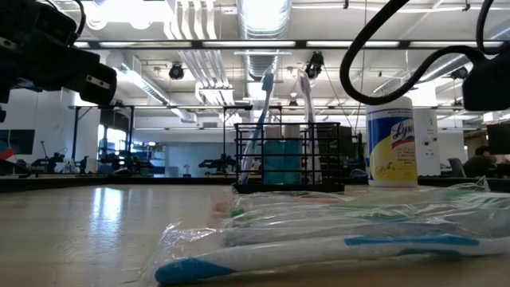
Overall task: Pick & Place toothbrushing station
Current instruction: Put the purple toothbrush into the wire organizer
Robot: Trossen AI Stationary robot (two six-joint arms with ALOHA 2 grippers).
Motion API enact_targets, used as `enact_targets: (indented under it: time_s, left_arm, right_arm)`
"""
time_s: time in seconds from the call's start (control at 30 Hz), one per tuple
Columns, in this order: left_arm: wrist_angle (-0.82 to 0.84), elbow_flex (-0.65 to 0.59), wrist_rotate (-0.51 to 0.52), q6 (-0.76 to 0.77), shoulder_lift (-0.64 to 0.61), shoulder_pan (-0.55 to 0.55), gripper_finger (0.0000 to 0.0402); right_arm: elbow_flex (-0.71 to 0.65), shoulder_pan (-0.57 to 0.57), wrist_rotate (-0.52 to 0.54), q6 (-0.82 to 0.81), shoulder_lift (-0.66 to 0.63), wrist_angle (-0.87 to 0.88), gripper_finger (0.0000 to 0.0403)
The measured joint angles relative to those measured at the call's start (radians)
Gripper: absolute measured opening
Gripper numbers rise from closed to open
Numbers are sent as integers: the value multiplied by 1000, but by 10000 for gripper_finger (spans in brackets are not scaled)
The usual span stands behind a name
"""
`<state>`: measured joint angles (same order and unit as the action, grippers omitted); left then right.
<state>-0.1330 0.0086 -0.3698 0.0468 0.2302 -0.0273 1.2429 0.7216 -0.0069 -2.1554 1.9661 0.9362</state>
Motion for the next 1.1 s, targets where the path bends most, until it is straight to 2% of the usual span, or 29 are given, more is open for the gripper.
enact_targets:
  time_s: [0.2,0.33,0.53,0.83,0.97,1.1]
  left_arm:
    - [-31,0,0,15,1,0,13]
    - [-49,0,0,23,0,0,8]
    - [-84,0,3,36,0,0,11]
    - [-97,0,4,41,0,0,9]
    - [-113,0,10,69,0,0,6]
    - [-124,-1,11,95,0,0,13]
  right_arm:
    - [-12,-16,62,318,-1,8,179]
    - [-10,-40,84,580,0,9,152]
    - [-10,-67,110,863,1,16,104]
    - [-26,-93,123,914,-1,23,20]
    - [-35,-92,159,888,-40,56,17]
    - [-28,-90,296,850,-140,60,15]
